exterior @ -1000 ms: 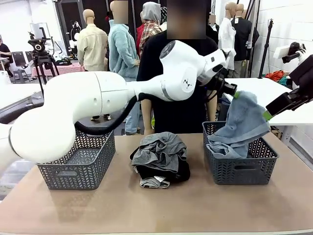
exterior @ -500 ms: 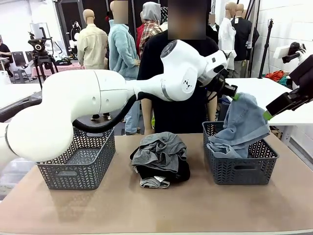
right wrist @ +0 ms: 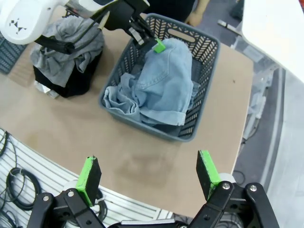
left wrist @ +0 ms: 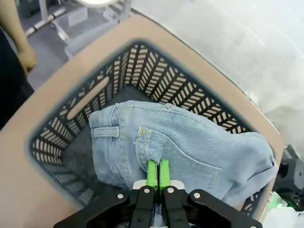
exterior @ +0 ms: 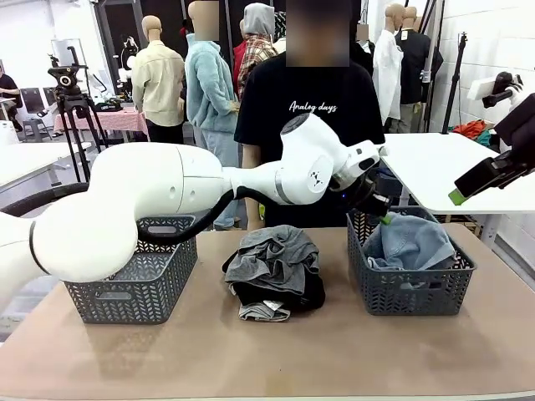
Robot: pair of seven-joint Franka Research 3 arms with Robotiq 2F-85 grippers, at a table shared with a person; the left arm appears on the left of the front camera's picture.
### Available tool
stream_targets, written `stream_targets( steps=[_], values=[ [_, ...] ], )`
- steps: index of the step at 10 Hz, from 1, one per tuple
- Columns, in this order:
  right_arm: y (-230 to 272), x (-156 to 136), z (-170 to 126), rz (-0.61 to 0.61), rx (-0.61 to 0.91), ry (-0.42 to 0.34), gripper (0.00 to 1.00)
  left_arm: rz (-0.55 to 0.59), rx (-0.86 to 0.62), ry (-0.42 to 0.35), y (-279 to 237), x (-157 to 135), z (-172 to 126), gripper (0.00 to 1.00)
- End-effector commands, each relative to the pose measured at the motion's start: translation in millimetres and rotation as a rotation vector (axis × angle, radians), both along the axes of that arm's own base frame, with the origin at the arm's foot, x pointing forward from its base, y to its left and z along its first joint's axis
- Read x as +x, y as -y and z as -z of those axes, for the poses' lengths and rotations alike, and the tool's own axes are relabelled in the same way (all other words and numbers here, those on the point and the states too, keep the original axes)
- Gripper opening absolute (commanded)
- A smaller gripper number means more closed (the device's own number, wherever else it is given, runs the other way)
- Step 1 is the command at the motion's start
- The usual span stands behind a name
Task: Sort the tops and bottoms.
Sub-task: Sort the clothes according to human instructions.
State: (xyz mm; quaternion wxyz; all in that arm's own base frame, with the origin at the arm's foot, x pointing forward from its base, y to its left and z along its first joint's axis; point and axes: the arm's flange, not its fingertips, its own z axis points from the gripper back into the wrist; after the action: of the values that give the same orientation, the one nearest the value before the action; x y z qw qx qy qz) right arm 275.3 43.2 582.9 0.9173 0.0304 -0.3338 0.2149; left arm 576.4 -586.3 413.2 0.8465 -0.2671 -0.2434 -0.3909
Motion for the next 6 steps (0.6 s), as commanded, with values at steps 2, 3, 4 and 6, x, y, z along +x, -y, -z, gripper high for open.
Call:
stream_targets(
  steps=[2,3,4,6],
  values=[
    [0.9,0.3,1.4,0.002,-0.016,-0.004,1.00,0.026,-0.005,-0.111,2.5,1.6,8.5,0.00],
    [0.9,0.3,1.4,0.002,-0.016,-0.004,1.00,0.004,0.055,-0.129,1.5,0.8,11.9,0.00],
    [0.9,0.3,1.4,0.002,-0.016,-0.004,1.00,0.002,0.095,-0.111,-1.4,2.6,12.4,0.00],
    [0.9,0.3,1.4,0.002,-0.016,-0.004,1.00,-0.005,0.136,-0.031,-3.9,3.1,7.3,0.16]
  ],
)
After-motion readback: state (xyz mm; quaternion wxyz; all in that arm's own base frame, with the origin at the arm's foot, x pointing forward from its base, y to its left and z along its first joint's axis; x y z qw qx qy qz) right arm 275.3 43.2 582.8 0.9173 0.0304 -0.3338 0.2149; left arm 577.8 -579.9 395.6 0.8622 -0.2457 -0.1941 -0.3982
